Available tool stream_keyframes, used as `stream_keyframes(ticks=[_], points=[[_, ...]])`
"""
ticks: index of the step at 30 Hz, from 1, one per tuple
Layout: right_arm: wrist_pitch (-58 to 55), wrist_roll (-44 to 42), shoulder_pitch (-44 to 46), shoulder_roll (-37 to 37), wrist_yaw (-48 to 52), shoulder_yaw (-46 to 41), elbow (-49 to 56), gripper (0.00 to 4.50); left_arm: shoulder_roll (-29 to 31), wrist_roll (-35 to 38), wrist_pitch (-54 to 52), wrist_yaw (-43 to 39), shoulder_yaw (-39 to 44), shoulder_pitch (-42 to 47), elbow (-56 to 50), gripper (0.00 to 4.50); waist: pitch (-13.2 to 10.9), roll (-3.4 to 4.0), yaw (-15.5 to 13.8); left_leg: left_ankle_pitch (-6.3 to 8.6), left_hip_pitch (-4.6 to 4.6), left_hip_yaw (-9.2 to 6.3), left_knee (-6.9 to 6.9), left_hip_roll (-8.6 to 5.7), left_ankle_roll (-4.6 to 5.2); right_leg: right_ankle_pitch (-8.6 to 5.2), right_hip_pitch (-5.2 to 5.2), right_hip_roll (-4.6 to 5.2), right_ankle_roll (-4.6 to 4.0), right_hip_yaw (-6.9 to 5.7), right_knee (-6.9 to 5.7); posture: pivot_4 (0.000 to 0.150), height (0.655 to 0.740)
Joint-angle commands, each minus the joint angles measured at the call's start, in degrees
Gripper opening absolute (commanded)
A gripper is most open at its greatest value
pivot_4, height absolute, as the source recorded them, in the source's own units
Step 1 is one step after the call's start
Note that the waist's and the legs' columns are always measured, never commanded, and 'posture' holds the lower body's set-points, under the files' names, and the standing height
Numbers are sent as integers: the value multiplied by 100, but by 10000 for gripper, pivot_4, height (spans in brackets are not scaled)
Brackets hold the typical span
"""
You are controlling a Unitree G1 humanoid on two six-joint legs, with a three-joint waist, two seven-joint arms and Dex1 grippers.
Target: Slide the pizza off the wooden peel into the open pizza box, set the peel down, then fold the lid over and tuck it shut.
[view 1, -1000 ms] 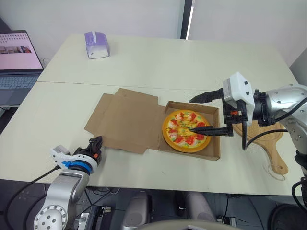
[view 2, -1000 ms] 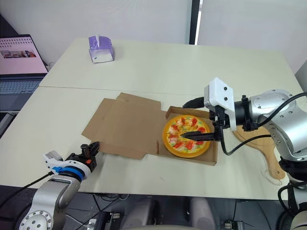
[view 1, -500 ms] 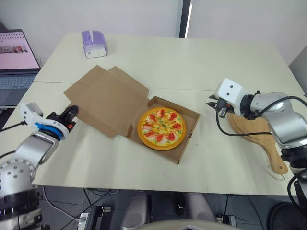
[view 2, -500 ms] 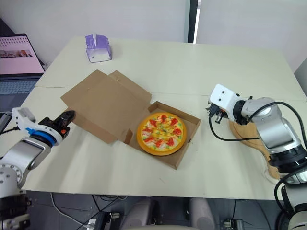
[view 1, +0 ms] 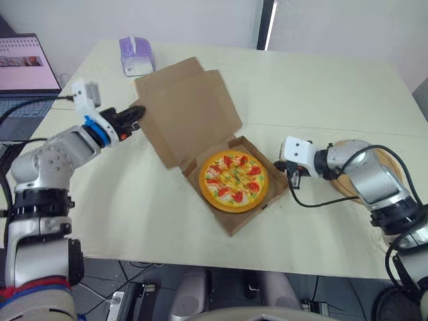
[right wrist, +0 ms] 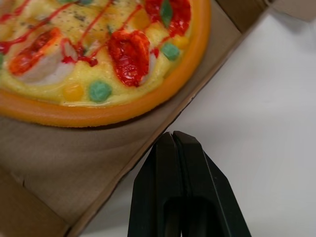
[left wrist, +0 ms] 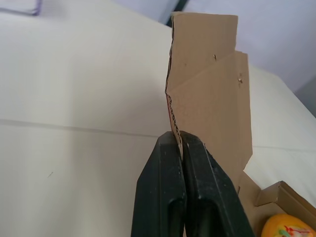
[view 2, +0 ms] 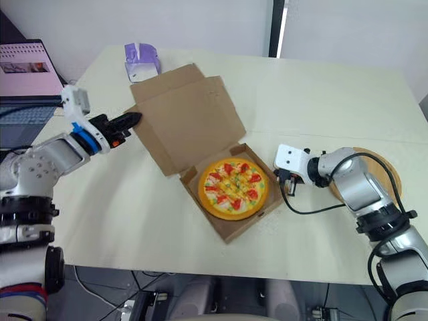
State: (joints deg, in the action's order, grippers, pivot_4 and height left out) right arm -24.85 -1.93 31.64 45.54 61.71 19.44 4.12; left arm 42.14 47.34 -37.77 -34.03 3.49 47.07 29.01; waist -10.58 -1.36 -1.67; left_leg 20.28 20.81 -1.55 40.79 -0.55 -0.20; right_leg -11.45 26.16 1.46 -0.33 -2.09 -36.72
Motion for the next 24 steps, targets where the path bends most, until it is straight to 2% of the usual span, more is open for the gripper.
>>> stream_keyframes(ticks=[1,4,9,16,20,22,24], points=[[-316,-258,-334,346,224,-369,753,283,-409,-865,731,-1042,-412,628,732,0,0,0,-3,0,1,-1,2,0,0,0,0,0,0,-3,1,1500,7192],[-608,-402,-797,673,225,-665,1236,283,-862,-1521,1507,-1691,-549,1252,1575,0,-1,-2,3,0,4,-2,6,-11,1,1,-2,16,1,-6,-1,1500,7192],[-1074,-696,-1541,987,71,-1222,2010,283,-1471,-2270,2544,-2304,-538,2074,2723,0,-2,-5,28,0,3,4,9,-16,3,2,-3,24,7,-8,-3,1500,7192],[-1628,-909,-2014,1082,-231,-1653,2595,283,-1909,-2911,3629,-2426,-322,2781,3803,0,-4,-7,51,-1,-1,7,13,-10,5,3,-2,20,8,-12,-14,1500,7192],[-1675,-933,-1948,1039,-546,-2101,2418,283,-2145,-3101,4045,-2491,-154,3021,4039,0,-5,-9,37,-1,-1,7,16,-12,6,4,-3,19,10,-16,-15,1500,7192],[-1815,-1068,-1613,654,-985,-2471,2084,3940,-2197,-3120,4177,-2540,-29,3096,4062,0,-7,-13,42,-1,-1,8,16,-13,6,5,-3,19,12,-15,-16,1500,7192],[-1926,-1217,-1183,286,-1377,-2802,1765,9476,-2212,-3127,4236,-2626,77,3114,4027,0,-7,-14,65,-1,-2,17,18,-12,6,7,0,18,13,-10,-17,1500,7192]])
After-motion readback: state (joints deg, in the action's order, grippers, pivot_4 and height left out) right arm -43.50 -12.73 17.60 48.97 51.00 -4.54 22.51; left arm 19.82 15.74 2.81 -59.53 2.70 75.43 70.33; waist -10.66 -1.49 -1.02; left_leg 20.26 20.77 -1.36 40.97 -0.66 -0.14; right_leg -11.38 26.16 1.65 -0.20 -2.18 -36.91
